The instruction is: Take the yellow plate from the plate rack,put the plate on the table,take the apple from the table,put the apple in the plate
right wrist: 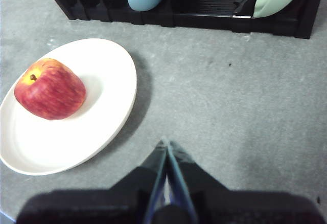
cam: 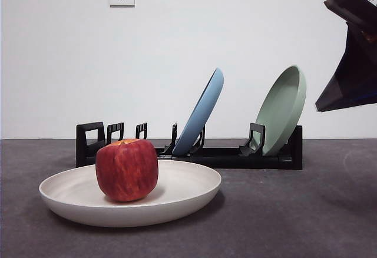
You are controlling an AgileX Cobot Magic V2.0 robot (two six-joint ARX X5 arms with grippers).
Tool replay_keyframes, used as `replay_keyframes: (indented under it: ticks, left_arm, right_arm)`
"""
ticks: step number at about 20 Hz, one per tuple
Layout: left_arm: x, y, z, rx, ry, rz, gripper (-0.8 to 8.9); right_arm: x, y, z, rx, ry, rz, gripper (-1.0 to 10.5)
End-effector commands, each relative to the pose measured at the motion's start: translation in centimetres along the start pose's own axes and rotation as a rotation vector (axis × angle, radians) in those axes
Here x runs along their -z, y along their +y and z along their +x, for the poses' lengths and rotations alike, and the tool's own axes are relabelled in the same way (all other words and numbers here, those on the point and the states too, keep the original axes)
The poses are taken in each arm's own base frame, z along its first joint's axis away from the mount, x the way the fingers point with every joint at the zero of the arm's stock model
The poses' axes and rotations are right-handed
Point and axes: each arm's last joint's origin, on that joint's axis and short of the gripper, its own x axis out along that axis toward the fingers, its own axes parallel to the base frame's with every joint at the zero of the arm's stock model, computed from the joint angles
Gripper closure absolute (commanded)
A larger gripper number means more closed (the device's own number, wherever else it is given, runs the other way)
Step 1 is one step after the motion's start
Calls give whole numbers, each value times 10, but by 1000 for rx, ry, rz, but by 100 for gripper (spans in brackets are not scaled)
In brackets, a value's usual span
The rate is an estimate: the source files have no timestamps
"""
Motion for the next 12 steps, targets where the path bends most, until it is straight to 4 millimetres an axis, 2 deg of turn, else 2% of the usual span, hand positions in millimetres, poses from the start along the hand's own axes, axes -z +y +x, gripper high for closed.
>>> replay_keyframes:
  ticks: [1, 4, 12]
  left_arm:
    - [7, 2, 0, -5, 29, -14, 817]
    - [13, 3, -2, -27, 66, -26, 817]
    - [11, 7, -5, -76, 33, -46, 817]
  right_arm:
    - [2, -1, 1, 4, 3, 6, 945]
    - [2, -1, 1, 4, 3, 5, 945]
    - [2, -1, 1, 4, 3, 6, 946]
